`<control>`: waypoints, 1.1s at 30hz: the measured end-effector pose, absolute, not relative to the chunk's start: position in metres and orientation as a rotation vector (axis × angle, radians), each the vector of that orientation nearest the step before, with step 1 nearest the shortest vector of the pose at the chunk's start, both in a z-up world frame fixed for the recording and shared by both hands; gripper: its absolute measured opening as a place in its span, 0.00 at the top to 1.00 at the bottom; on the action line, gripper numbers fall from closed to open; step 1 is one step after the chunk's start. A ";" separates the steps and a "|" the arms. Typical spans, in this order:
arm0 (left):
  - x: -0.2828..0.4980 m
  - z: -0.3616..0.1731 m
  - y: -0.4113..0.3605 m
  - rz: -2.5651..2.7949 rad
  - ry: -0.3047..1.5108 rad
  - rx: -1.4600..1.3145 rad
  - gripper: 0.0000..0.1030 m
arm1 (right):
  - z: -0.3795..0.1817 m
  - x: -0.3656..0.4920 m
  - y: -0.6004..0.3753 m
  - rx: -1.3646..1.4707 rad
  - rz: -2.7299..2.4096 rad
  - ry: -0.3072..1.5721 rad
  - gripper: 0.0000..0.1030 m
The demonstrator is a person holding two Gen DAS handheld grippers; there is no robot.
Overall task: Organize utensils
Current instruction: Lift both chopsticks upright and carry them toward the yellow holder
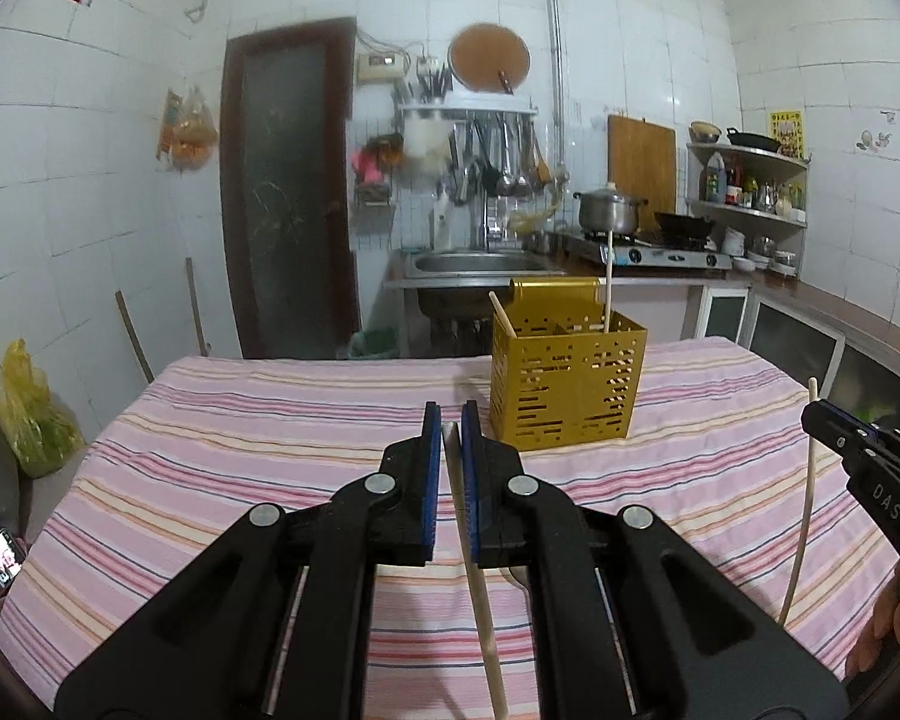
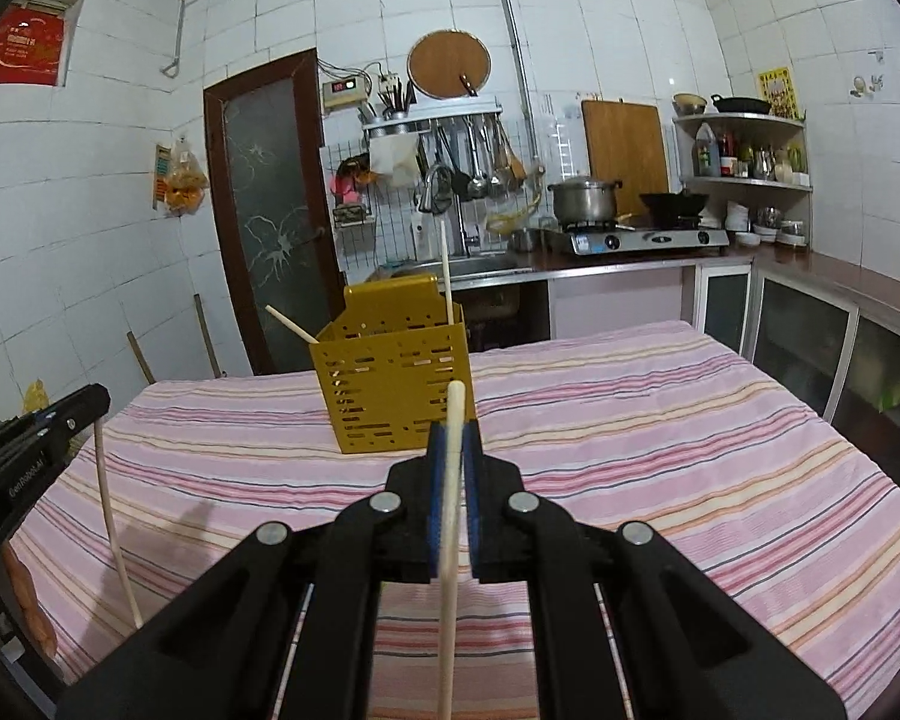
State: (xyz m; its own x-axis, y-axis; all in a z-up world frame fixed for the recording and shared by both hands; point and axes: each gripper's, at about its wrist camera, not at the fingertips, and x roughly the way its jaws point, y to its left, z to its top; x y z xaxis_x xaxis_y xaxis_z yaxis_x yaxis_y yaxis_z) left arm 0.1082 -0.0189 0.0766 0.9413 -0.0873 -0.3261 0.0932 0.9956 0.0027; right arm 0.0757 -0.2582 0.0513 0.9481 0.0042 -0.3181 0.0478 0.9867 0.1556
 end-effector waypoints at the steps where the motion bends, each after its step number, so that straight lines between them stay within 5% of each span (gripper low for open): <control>1: 0.106 0.077 -0.019 -0.090 0.322 0.019 0.95 | 0.052 0.072 -0.258 0.163 -0.021 0.319 0.94; 33: 0.097 0.111 0.002 -0.060 0.175 -0.011 0.96 | 0.084 0.051 -0.238 0.082 -0.030 0.175 0.94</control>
